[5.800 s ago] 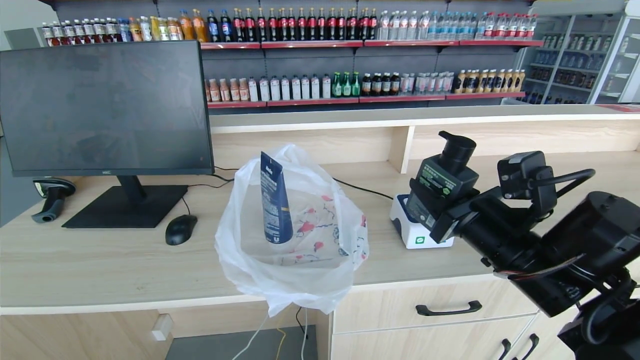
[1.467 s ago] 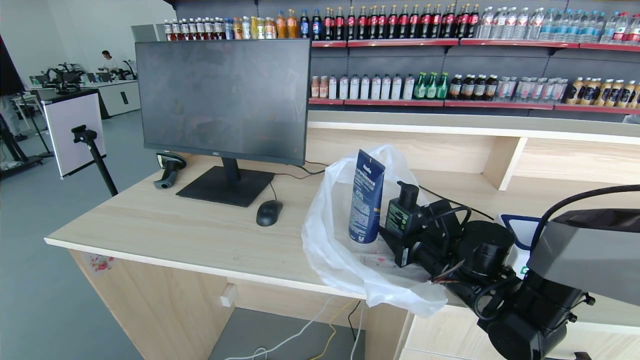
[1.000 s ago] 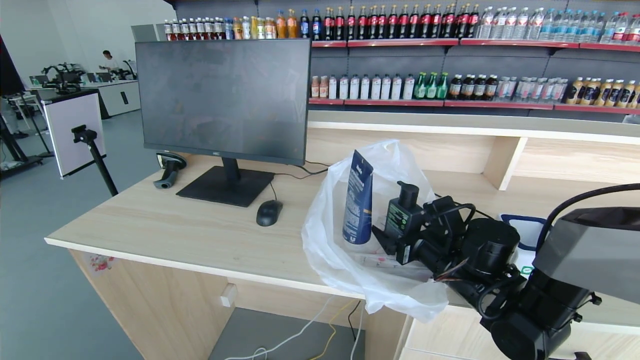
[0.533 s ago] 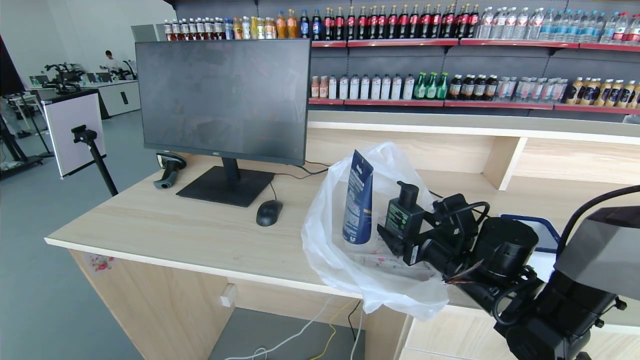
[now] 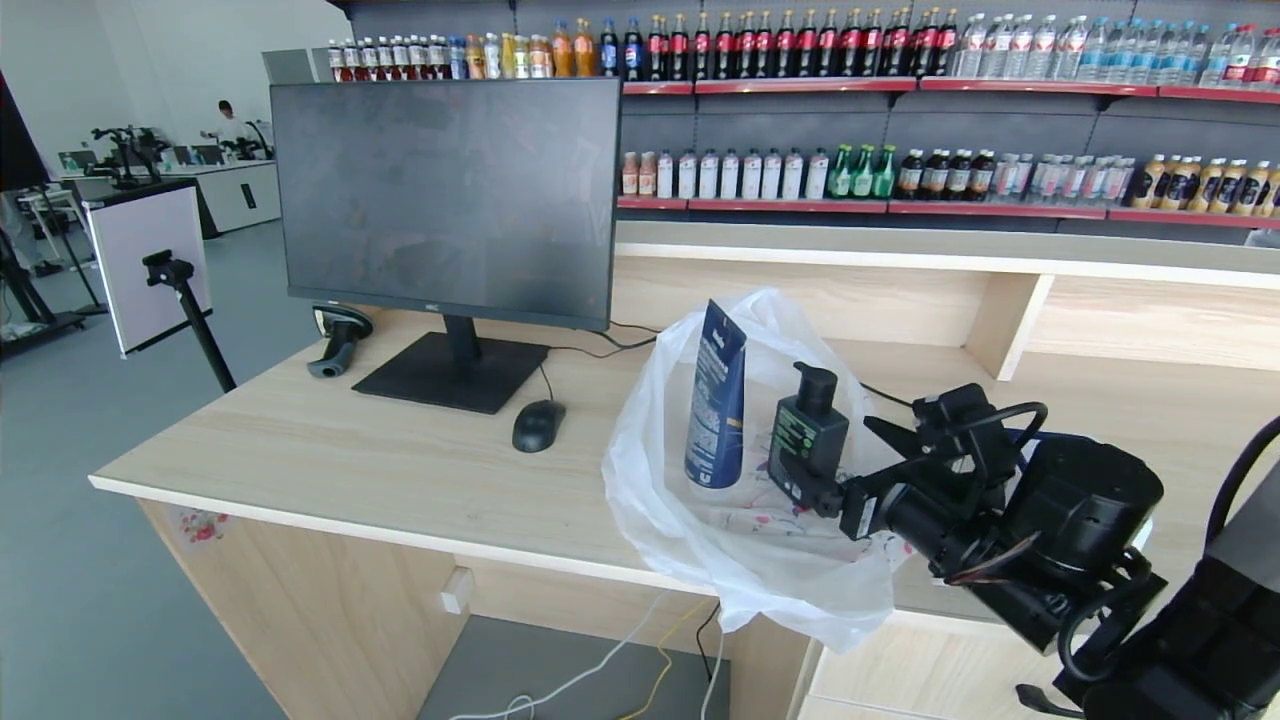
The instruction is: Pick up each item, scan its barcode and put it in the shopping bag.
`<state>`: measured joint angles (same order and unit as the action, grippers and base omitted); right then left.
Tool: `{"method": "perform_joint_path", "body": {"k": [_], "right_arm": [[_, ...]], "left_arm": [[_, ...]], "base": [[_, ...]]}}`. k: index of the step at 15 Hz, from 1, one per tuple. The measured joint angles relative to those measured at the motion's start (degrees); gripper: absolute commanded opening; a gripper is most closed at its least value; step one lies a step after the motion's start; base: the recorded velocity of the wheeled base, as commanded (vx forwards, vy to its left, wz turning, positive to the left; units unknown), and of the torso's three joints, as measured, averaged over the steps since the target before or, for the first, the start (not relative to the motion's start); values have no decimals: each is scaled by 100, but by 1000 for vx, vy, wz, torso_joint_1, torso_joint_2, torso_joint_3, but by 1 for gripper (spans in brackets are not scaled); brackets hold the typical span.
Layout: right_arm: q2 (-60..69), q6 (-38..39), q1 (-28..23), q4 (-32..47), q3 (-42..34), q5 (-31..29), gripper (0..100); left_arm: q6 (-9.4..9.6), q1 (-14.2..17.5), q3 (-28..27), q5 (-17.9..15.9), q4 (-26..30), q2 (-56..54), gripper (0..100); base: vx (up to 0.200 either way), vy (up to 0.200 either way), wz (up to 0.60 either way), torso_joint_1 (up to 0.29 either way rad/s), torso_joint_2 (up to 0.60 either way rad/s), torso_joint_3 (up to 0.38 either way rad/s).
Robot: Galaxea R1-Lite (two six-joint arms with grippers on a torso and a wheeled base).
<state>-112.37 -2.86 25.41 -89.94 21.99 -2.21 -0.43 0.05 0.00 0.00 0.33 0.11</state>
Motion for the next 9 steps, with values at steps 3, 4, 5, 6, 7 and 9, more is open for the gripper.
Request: {"method": "perform_joint_path", "body": {"k": [3, 4, 5, 6, 7, 9], "right_arm": [[575, 2, -105, 2, -660, 11, 100], [852, 18, -154, 2, -996, 18, 100], [1158, 51, -187, 2, -1326, 24, 100], [1517, 117, -208, 22, -1626, 49, 100], [1885, 200, -236, 140, -1803, 77, 100], [2905, 344, -369, 1007, -2026, 119, 100]], "left_arm": [[0, 0, 0, 0, 2, 0, 100], [-4, 0, 0, 0, 2, 0, 100], [-6, 0, 0, 0, 2, 0, 100], [-6, 0, 0, 2, 0, 0, 100], [-1, 0, 0, 2, 0, 0, 100], [0, 2, 0, 2, 2, 0, 100]], "base": [[0, 0, 0, 0, 0, 0], [0, 0, 0, 0, 0, 0], [0, 0, 0, 0, 0, 0], [0, 0, 0, 0, 0, 0], [0, 0, 0, 0, 0, 0], [0, 0, 0, 0, 0, 0]]}}
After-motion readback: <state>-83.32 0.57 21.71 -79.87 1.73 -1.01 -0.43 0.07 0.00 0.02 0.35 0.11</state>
